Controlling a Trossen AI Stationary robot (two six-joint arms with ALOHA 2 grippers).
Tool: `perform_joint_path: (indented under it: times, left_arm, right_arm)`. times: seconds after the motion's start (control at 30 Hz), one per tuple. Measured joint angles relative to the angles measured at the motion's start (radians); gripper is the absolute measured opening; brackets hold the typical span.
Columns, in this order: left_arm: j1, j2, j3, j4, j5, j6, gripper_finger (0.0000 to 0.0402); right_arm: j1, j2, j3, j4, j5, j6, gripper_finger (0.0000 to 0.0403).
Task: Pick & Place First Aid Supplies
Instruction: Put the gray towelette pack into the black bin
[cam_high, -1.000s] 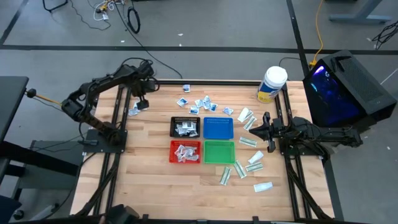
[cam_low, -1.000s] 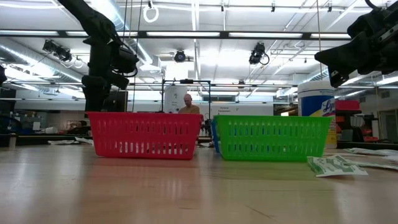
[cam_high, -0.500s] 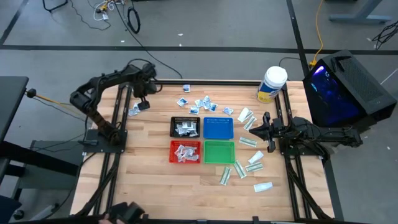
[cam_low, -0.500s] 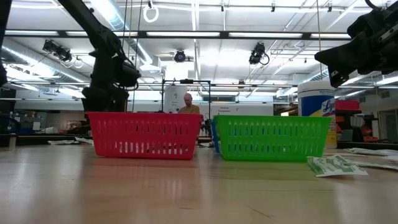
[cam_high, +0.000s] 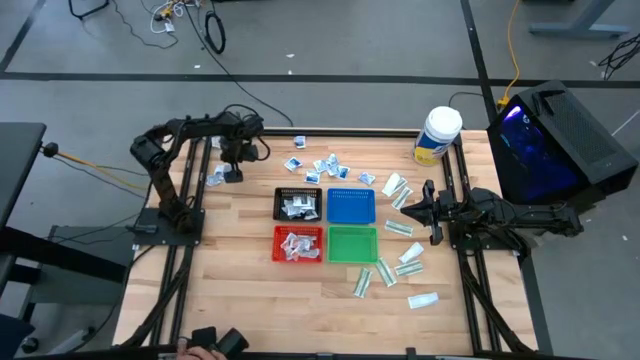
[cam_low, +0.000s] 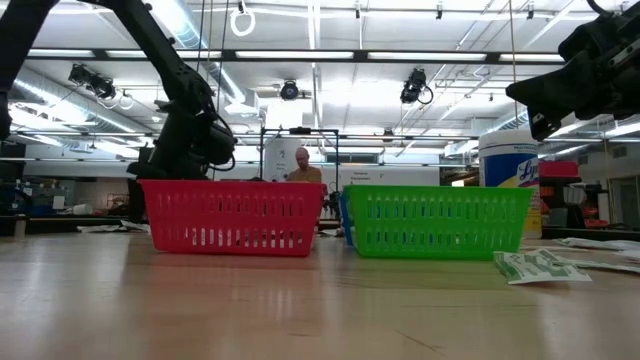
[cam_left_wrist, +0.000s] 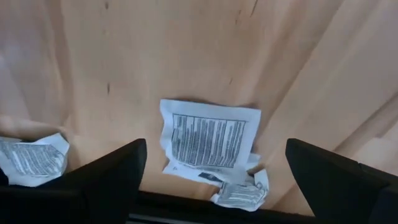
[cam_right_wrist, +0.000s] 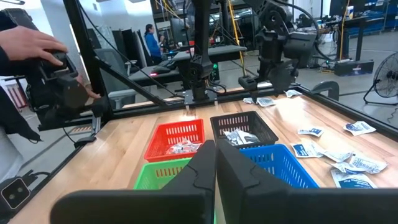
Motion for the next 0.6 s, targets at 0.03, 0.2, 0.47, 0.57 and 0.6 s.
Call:
perform_joint_path:
  times: [0.03, 0.2, 0.47, 0.57, 0.6]
  left_arm:
    - [-0.004, 0.005, 0.0, -0.002, -0.012, 0.0, 0.0392]
    - [-0.016, 0.01, 0.0, -0.003, -0.101, 0.0, 0.0392]
    - [-0.027, 0.01, 0.0, -0.014, -0.044, -0.007, 0.0392]
    - [-0.027, 0.017, 0.0, -0.003, -0.046, -0.003, 0.0392]
    - [-0.025, 0.022, 0.0, -0.003, -0.053, -0.003, 0.0392]
  right_arm:
    - [0.0, 0.0, 0.0, 0.0, 0.0, 0.0, 0.0018]
    - [0.0, 0.0, 0.0, 0.0, 0.0, 0.0, 0.0018]
    - [0.0, 0.0, 0.0, 0.0, 0.0, 0.0, 0.0018]
    - [0.0, 0.0, 0.0, 0.0, 0.0, 0.0, 0.0018]
    - [0.0, 0.0, 0.0, 0.0, 0.0, 0.0, 0.0018]
